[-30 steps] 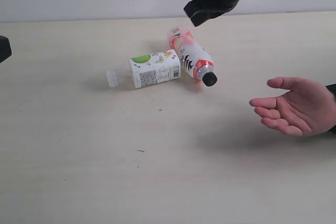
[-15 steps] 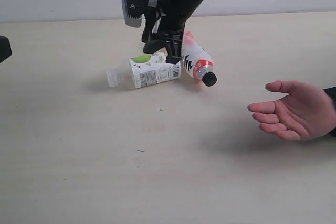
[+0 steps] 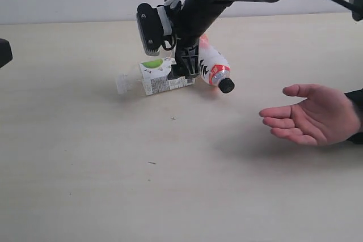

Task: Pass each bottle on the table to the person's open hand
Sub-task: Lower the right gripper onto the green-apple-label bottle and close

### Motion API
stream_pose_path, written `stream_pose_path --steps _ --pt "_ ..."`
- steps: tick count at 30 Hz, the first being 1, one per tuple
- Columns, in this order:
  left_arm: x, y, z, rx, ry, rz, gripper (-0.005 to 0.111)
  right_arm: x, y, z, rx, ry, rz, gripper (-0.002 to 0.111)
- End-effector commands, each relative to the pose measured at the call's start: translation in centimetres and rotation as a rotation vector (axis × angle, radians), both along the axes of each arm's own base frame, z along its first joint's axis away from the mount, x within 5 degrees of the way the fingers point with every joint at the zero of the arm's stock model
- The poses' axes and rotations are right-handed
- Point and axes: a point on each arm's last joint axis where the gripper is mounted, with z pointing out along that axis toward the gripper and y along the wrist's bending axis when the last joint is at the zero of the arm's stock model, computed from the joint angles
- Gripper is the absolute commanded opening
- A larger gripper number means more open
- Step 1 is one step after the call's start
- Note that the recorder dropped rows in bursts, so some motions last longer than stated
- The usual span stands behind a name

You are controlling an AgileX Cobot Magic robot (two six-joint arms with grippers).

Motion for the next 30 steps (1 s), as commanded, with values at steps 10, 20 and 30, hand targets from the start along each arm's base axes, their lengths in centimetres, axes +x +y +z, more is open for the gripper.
stream_pose_path --steps 10,20,30 --pt "-0.1 0.1 0.0 0.001 -0.009 0.000 0.001 0.6 0.4 -3.3 -0.022 0.000 0.002 0.100" --pt "-0.1 0.1 0.0 0.001 -0.009 0.000 0.001 0.7 0.4 -4.6 -0.037 0.009 0.012 0.095" --pt "-0.1 0.1 0.0 0.001 -0.009 0.000 0.001 0.1 0.5 -4.5 -0.058 0.050 0.028 0.020"
